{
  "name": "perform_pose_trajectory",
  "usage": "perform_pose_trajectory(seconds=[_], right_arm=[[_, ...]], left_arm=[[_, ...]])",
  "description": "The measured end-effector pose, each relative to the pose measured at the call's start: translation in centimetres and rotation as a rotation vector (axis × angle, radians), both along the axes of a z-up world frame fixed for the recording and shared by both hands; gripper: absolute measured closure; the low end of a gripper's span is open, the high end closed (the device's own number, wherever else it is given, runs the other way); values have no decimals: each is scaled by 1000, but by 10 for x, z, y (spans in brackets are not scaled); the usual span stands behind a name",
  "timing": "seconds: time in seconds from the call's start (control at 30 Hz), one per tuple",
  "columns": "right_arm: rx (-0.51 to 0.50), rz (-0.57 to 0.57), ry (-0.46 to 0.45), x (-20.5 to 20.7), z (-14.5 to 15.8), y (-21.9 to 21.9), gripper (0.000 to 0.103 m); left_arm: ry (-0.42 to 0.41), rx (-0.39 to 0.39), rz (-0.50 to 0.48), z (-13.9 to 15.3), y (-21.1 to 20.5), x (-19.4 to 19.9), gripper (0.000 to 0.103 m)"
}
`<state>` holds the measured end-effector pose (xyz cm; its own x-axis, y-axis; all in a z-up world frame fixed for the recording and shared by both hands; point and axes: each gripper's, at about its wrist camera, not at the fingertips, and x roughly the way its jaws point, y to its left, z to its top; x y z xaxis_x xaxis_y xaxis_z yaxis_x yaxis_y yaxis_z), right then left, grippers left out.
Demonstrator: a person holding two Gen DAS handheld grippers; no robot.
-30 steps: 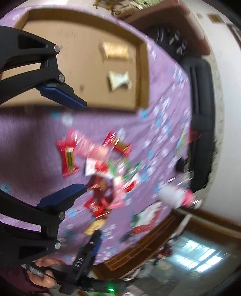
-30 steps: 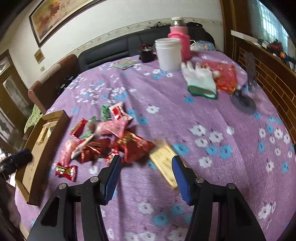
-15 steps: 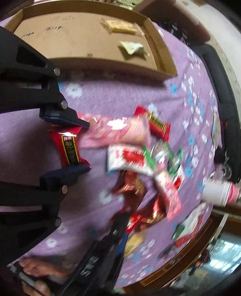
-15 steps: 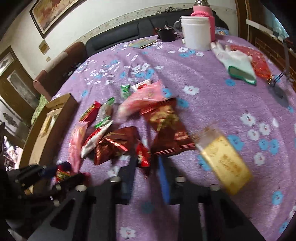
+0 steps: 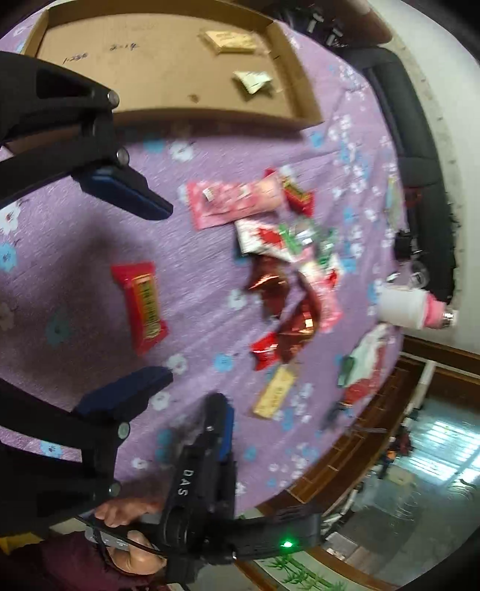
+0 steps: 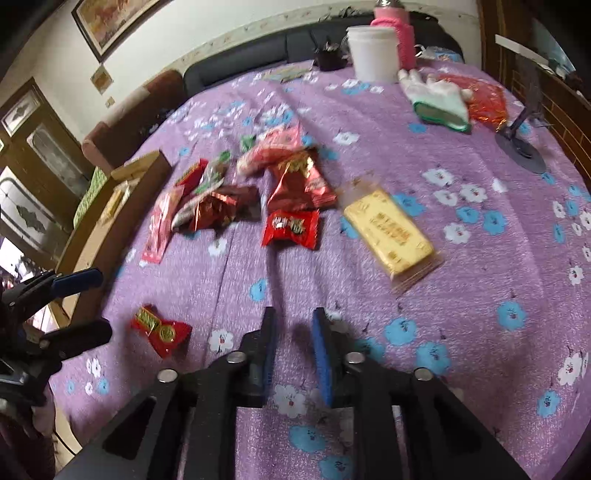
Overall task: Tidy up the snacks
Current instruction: 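Grasp the red candy bar with the left gripper while the right gripper grasps a small red candy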
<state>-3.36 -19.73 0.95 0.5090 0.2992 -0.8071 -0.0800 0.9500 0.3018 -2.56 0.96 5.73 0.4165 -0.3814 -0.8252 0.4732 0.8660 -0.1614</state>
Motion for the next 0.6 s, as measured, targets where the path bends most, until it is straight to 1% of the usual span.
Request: perform_pose_trajectory(seconds=[0.03,0.1,0.13,0.2,0.3,0.4,0.43,0.5,0.53,0.57,0.6], right_arm=[[16,-9,-4,2,1,-1,63],[59,-27,-12,6,3,-1,52],[94,-39,-18,11,3,-1,50],[112,-62,-11,21,5,3,50],[88,-97,14,40,0,13,50],[52,-110,27,52,-5,21,50],[33,-121,12,55,-5,24,50],[-4,-122,10,60,-5,30,50],[-24,-122,10,62,-5,32,50],[-45,-122,6,62,-5,34,53],[-62,-119,5,63,-5,35,69]], left_arm=[[-1,-10,-4,-1,1,1,21],[-28,6,-22,-3,-3,2,21],[-47,29,-28,-6,-6,3,21],[-65,68,-62,-14,-16,4,21],[-77,112,-108,-24,-27,0,22],[-120,192,-138,-35,-38,-6,22],[-131,222,-148,-39,-42,-8,22],[-136,271,-164,-49,-48,-11,22],[-144,266,-160,-50,-47,-13,22],[-140,255,-159,-50,-47,-13,28],[-106,216,-166,-49,-44,-12,35]])
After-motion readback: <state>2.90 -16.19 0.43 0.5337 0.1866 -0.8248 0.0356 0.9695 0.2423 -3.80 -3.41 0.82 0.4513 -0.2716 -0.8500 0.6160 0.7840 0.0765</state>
